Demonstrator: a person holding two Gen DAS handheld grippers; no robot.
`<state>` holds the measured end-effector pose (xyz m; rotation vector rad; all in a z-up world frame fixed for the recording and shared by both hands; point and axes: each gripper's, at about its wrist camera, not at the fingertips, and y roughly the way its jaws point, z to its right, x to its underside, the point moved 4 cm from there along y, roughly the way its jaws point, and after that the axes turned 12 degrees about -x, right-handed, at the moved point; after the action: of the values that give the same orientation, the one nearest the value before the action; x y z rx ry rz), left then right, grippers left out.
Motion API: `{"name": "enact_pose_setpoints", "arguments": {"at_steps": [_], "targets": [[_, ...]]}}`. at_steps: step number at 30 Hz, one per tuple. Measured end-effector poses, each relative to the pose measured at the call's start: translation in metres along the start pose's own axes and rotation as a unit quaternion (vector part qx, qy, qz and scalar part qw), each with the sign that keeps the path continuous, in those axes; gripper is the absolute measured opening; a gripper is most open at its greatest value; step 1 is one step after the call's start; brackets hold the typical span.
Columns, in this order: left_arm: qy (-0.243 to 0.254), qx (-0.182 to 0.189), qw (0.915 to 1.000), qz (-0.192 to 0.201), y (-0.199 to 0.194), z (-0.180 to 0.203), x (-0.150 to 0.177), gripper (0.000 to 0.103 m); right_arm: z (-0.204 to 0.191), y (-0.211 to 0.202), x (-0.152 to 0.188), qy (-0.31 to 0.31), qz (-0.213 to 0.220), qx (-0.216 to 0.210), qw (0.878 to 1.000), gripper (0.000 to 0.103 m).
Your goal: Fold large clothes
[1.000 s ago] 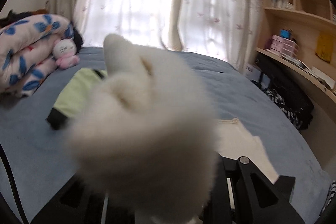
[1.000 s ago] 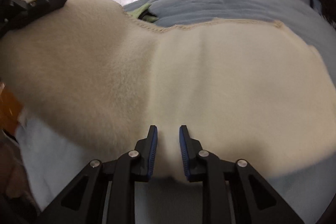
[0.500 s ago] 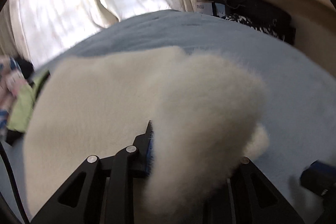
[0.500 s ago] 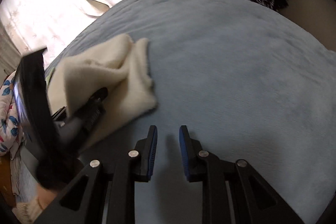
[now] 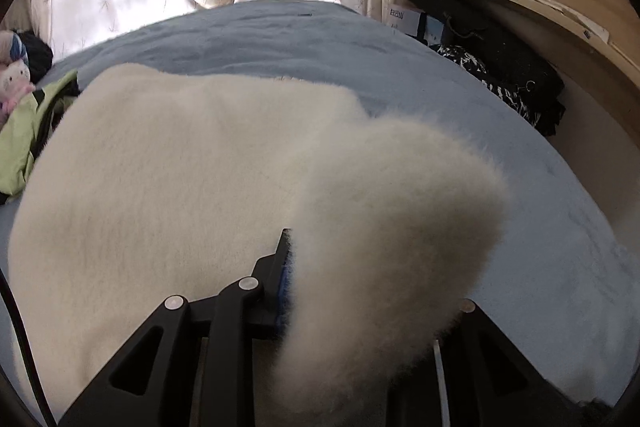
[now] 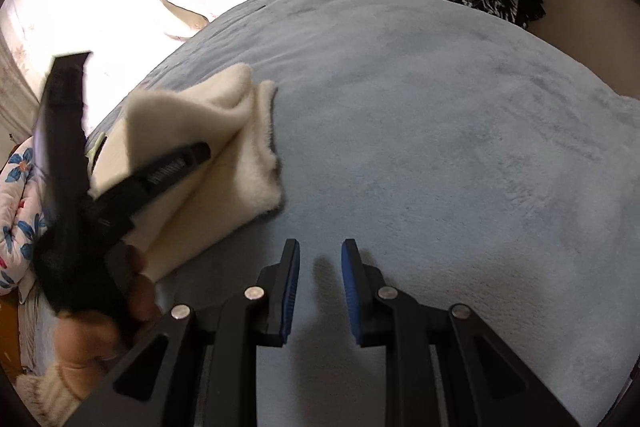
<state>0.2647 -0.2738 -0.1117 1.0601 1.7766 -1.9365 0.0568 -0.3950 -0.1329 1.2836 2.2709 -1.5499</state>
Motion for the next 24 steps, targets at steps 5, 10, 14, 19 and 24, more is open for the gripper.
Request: {"name": "enact_pose_setpoints", "arguments": {"at_steps": [5,10,14,19,24], "targets": [[-0.01,0.123,0.9918,-0.034,-0.023,-0.007,-0.006,0.082,0.0,-0.008,-0.006,-0.002,-0.001,-0.002,1.0,0.025],[-0.023,0.176,0.983,-0.047,-0.066,-0.038,-0.014,0.082,-0.016,-0.022,-0.021,-0.019,0.012,-0.011,1.0,0.036],[-0.047,0.129,0.9902,-0.025,-0.092,-0.096,-0.017,0.082,-0.038,-0.03,-0.041,-0.045,0.021,-0.039,0.998,0.046],[-0.052,0.021,0.9974,-0.045,-0.077,-0.167,-0.014,0.082,-0.078,-0.008,-0.071,-0.09,0.002,-0.07,0.993,0.055],[-0.096,0.006,0.9913,-0.089,-0.05,-0.219,-0.008,0.082,-0.101,0.052,-0.09,-0.111,-0.074,-0.08,0.988,0.056]]}}
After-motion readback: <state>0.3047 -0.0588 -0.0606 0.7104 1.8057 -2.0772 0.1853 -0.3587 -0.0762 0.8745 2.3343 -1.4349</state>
